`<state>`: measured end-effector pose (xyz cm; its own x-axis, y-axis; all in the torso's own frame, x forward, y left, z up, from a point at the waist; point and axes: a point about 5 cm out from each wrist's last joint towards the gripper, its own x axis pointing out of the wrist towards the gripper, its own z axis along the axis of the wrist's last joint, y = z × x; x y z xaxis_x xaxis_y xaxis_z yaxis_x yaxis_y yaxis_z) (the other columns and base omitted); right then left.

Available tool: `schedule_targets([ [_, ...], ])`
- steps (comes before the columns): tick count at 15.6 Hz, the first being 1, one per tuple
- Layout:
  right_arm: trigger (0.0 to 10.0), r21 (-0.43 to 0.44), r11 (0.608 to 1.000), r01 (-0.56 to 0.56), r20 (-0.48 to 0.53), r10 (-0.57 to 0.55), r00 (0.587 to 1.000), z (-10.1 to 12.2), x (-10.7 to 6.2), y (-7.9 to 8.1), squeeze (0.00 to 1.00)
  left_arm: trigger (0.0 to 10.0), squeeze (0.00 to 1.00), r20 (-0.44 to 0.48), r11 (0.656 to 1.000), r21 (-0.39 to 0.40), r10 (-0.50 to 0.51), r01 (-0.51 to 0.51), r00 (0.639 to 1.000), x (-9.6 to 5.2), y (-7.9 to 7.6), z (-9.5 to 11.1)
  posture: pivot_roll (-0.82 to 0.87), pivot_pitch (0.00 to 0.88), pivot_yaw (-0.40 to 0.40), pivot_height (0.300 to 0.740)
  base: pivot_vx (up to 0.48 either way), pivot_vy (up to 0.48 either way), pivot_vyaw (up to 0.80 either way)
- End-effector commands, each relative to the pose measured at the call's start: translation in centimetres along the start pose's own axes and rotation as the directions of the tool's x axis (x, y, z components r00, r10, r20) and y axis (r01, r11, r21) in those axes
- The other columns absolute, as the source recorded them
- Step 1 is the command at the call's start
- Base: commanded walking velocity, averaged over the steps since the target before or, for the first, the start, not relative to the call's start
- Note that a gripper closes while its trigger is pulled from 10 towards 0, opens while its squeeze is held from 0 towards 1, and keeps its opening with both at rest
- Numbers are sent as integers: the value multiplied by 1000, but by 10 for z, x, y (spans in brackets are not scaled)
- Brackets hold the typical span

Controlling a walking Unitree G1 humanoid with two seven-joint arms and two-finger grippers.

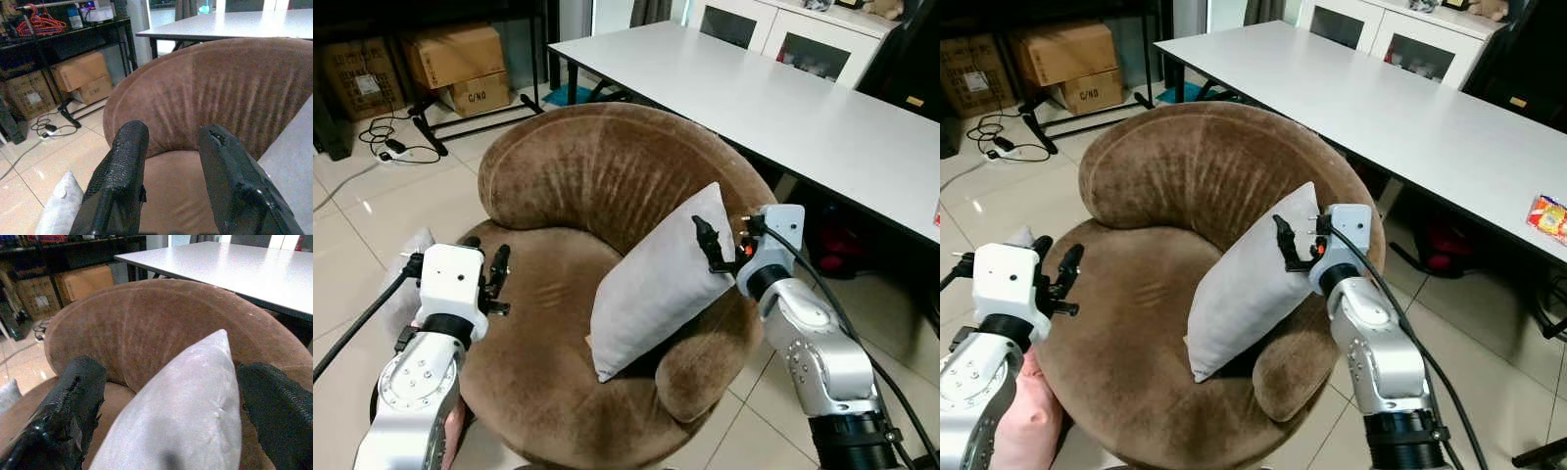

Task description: Move the pillow to the sofa from floor

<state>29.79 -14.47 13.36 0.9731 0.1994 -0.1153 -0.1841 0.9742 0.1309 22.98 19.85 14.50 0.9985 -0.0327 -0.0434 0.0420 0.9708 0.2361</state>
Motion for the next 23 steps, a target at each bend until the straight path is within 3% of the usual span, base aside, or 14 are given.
schedule_targets([
  [1,10000,-15,1000,-6,1,6,1000,1,-3,0,0,10000,0,11,1000,4,-1,1,1000,-1,-3,2,47,0,-102,740,-262,0,0],
  [3,10000,-43,999,2,-18,-3,1000,-2,-3,1,0,10000,0,9,1000,7,-4,4,1000,-3,-5,1,53,0,-112,740,-262,0,0],
  [4,10000,-111,994,20,-14,-22,1000,-2,-3,-1,0,10000,0,9,1000,9,-5,5,1000,-3,-5,1,57,0,-117,740,-240,0,0],
  [7,10000,-99,994,46,28,-44,999,2,-2,-4,0,10000,0,32,999,38,19,-21,999,-1,-1,1,54,0,-101,740,0,0,0],
  [9,10000,-99,995,3,-7,-4,1000,-5,-2,-1,0,10000,0,33,999,38,34,-35,999,-1,5,0,66,0,-84,740,0,0,0],
  [11,10000,-135,991,-14,-57,7,998,-14,-1,0,0,10000,0,27,999,38,31,-32,999,1,9,-1,54,0,-36,740,0,0,0],
  [15,10000,-118,993,10,-53,-16,998,-19,-5,1,0,10000,0,22,998,52,-23,22,999,11,16,1,7,0,69,740,0,223,0],
  [23,10000,-144,989,-43,-86,31,996,-18,-3,5,0,10000,0,4,1000,22,4,-4,1000,11,15,-7,-2,0,37,740,0,399,0],
])
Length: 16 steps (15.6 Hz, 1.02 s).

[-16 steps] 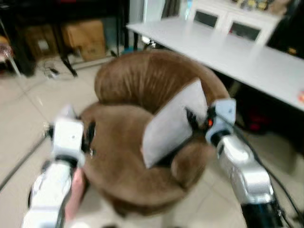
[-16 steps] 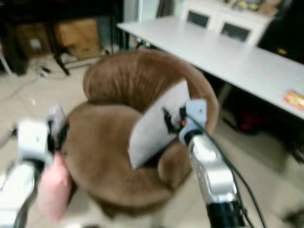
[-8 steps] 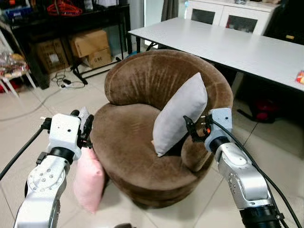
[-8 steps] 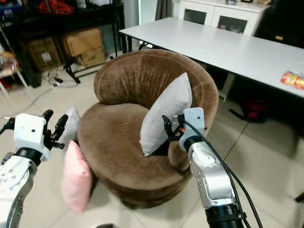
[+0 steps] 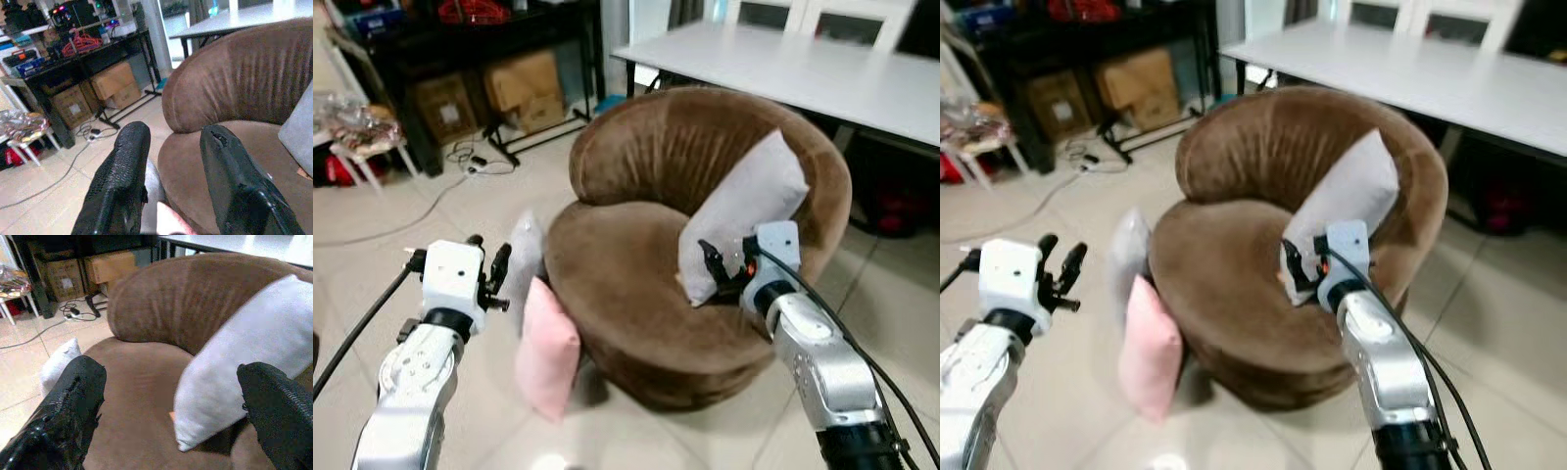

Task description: Move the pillow to the sofa from floor

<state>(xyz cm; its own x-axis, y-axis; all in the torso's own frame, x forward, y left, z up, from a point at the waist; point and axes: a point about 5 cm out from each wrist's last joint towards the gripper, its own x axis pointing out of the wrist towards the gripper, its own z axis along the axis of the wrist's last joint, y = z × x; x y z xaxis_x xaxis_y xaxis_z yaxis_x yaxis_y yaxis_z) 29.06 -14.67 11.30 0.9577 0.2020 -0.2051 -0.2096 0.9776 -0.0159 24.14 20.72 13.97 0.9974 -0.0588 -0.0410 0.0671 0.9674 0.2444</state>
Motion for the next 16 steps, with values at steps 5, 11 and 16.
schedule_targets([
  [5,10000,-3,999,-52,5,52,999,3,1,11,0,10000,0,-6,1000,14,28,-28,1000,0,7,-1,-10,0,29,740,0,413,0],
  [11,10000,9,999,-45,-1,46,999,2,1,11,0,10000,0,-7,999,14,38,-38,999,0,8,-2,-5,0,18,740,0,411,0],
  [16,10000,-44,995,-87,61,89,994,7,-1,14,1000,10000,1000,-6,997,-76,-5,4,1000,-5,-2,2,4,0,6,740,0,82,0],
])
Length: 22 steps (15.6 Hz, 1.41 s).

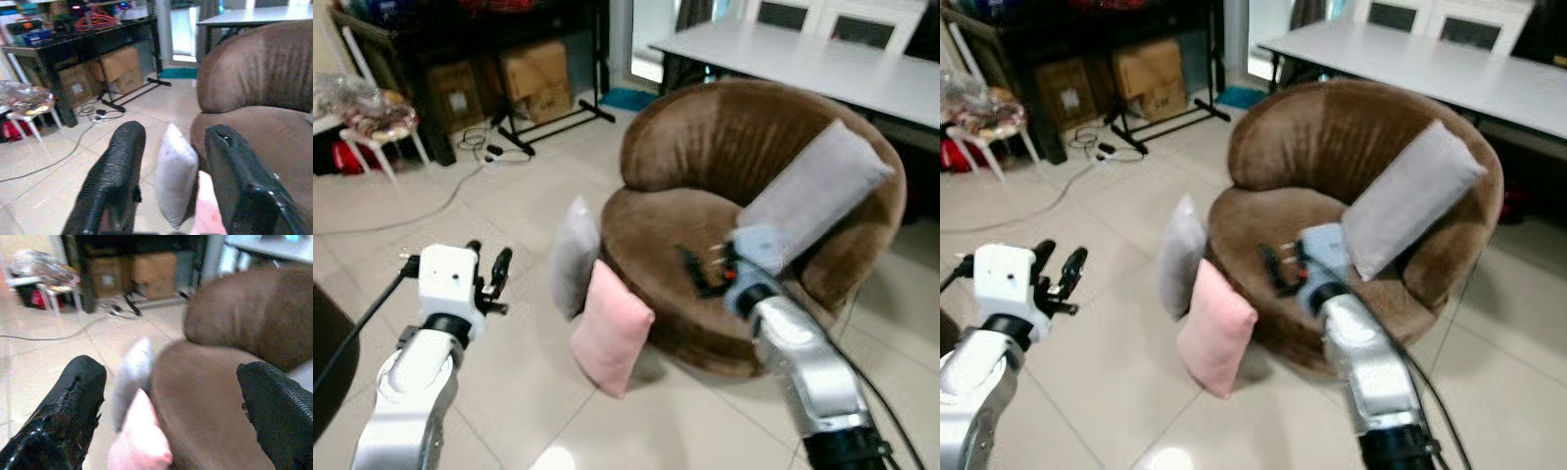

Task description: Move the pillow to the sofa from floor

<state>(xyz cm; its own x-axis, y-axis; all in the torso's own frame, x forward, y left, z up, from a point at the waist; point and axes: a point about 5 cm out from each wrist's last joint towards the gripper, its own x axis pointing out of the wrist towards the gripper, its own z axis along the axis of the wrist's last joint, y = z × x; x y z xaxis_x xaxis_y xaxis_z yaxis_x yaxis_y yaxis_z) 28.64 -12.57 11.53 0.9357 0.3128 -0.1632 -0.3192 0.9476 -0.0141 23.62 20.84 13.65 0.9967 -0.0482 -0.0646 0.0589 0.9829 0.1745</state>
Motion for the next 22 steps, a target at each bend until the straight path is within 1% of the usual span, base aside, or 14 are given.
schedule_targets([
  [1,10000,-23,1000,13,43,-12,999,8,-2,-7,1000,10000,1000,32,1000,1,-11,11,999,0,-2,7,4,0,6,740,0,0,556],
  [2,10000,-16,1000,12,53,-11,999,9,-2,-7,1000,10000,1000,42,1000,-2,-14,14,999,-1,-2,9,14,0,-12,740,0,0,663],
  [3,10000,17,1000,-21,47,20,999,7,-2,-4,1000,10000,1000,50,1000,-12,-18,19,999,-1,-2,10,14,0,-12,740,0,0,725],
  [5,10000,19,998,-60,41,59,997,6,-3,2,1000,10000,1000,52,1000,-19,-18,19,998,-3,-2,10,20,0,-21,740,144,0,731],
  [6,10000,20,998,-58,44,58,997,6,-3,3,1000,10000,1000,52,1000,-20,-18,19,998,-3,-2,10,20,0,-21,740,296,0,731],
  [8,10000,-5,1000,-21,42,21,999,6,-1,1,1000,10000,1000,51,1000,-19,-15,16,999,-4,-2,10,22,0,-24,740,294,0,728],
  [10,10000,6,1000,-28,30,28,999,5,-1,1,1000,10000,1000,49,1000,-17,-16,17,999,-4,-2,10,26,0,-28,740,300,0,0],
  [13,10000,36,999,-9,19,8,1000,2,-1,0,1000,10000,1000,45,1000,-13,-16,17,999,-4,-1,9,26,0,-26,740,301,0,0],
  [15,10000,38,999,3,22,-4,1000,2,-2,0,1000,10000,1000,42,1000,-9,-18,18,999,-4,0,8,24,0,-24,740,304,0,0],
  [16,10000,47,999,19,8,-20,1000,0,-2,-2,1000,10000,1000,41,1000,-7,-18,18,999,-4,1,8,22,0,-21,740,307,0,0],
  [20,10000,55,998,34,-9,-33,999,-2,-2,-4,1000,10000,1000,38,1000,1,-20,20,999,-3,3,8,18,0,-17,740,306,0,-761],
  [22,10000,47,998,34,-9,-34,999,-2,-3,-3,1000,10000,1000,36,1000,5,-24,24,999,-4,3,7,21,0,-18,740,306,0,0],
])
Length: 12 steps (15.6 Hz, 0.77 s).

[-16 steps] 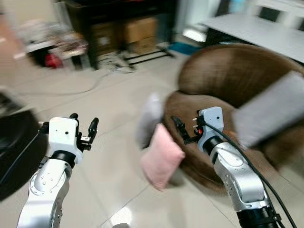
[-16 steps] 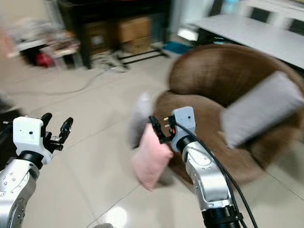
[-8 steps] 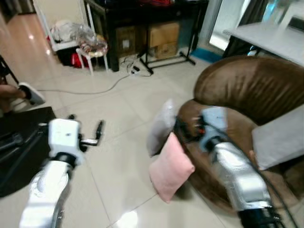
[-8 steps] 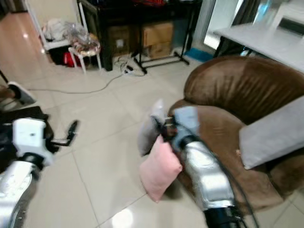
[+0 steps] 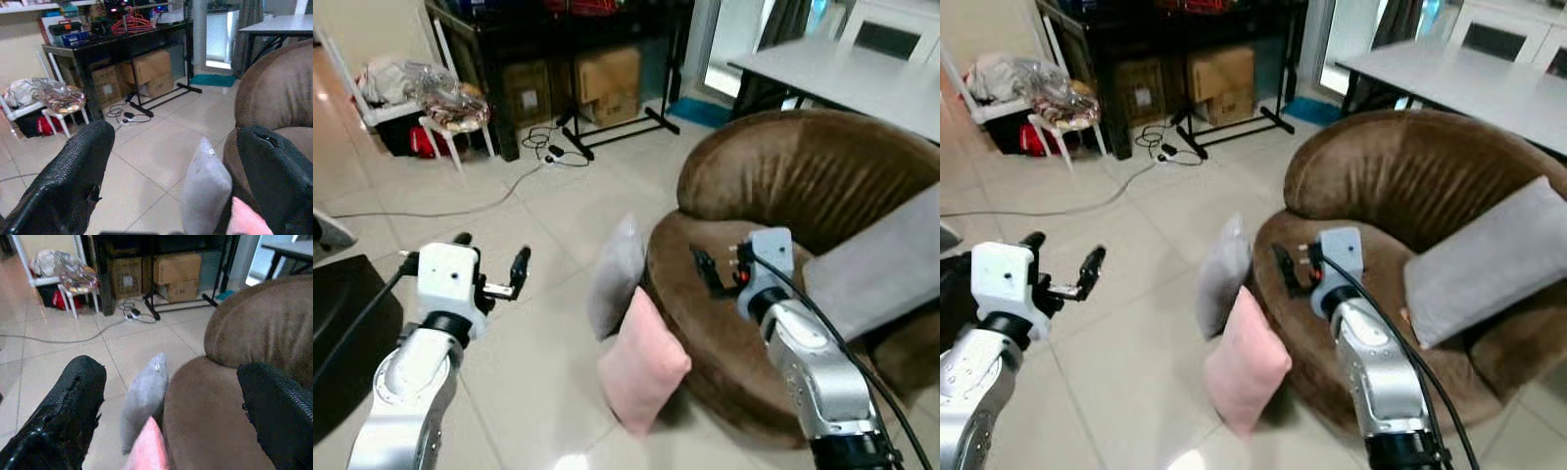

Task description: Move the pillow to the sofa from floor

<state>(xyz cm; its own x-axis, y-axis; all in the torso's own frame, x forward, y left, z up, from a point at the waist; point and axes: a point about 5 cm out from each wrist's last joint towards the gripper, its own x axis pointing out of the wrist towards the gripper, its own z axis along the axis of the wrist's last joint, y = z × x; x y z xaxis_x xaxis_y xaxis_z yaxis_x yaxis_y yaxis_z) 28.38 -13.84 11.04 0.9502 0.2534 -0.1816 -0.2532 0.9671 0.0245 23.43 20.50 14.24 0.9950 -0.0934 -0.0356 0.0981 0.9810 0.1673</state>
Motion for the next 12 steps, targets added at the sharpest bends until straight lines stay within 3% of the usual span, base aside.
schedule_targets([
  [1,10000,-3,1000,-26,7,26,1000,3,2,8,1000,10000,1000,-1,1000,10,14,-14,1000,-2,6,1,21,0,-18,740,304,0,0],
  [6,10000,-1,1000,-18,-14,18,1000,1,2,7,1000,10000,1000,-5,1000,12,10,-9,1000,-3,5,0,23,0,-21,740,304,0,0],
  [9,10000,-2,1000,-19,-15,19,1000,0,1,7,1000,10000,1000,-8,1000,10,4,-3,1000,-4,4,-1,19,0,-20,740,301,0,-665],
  [12,10000,-12,999,-31,-6,31,1000,2,-1,7,1000,10000,1000,-11,1000,8,0,1,1000,-4,2,-2,17,0,-21,740,301,0,0],
])
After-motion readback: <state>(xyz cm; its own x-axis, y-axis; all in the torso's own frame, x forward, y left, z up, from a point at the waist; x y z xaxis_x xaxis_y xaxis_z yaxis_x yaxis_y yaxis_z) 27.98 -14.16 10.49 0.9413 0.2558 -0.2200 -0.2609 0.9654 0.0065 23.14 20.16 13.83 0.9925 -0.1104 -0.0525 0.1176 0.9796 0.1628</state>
